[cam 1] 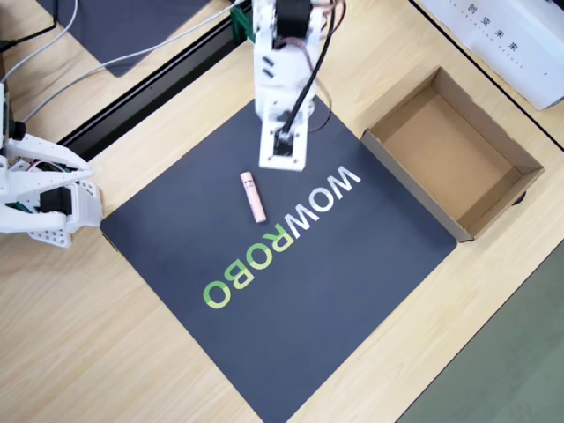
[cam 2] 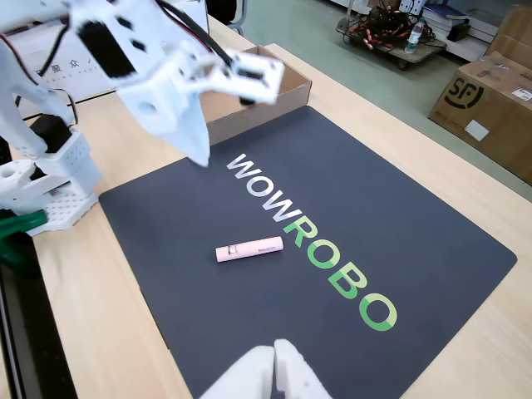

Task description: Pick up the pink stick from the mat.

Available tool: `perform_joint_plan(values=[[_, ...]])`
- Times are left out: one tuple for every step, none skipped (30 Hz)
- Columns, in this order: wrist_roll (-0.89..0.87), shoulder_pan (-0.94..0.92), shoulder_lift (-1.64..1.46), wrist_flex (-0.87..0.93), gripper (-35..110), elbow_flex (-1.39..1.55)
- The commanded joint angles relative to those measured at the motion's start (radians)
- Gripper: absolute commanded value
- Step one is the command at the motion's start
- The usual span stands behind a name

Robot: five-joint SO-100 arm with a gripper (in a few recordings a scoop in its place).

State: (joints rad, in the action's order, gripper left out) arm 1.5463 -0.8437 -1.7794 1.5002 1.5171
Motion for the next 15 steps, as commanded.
perform_joint_plan(values=[[0.023, -0.049, 0.066, -0.035, 0, -0.055], [0.025, -0.058, 0.092, -0.055, 0, -0.055], [0.028, -0.069, 0.117, -0.071, 0, -0.055], [0.035, -0.078, 0.143, -0.083, 0, -0.055], [0.044, -0.087, 0.167, -0.091, 0, -0.058], [0.049, -0.095, 0.192, -0.101, 0, -0.066], [0.055, -0.103, 0.218, -0.11, 0, -0.075], [0.057, -0.107, 0.244, -0.12, 0, -0.087], [0.058, -0.11, 0.267, -0.129, 0, -0.098], [0.058, -0.114, 0.29, -0.137, 2, -0.11], [0.058, -0.117, 0.313, -0.144, 4, -0.121], [0.058, -0.12, 0.334, -0.15, 6, -0.132], [0.063, -0.121, 0.353, -0.155, 8, -0.14], [0.063, -0.124, 0.368, -0.163, 9, -0.143], [0.064, -0.129, 0.382, -0.172, 10, -0.146]])
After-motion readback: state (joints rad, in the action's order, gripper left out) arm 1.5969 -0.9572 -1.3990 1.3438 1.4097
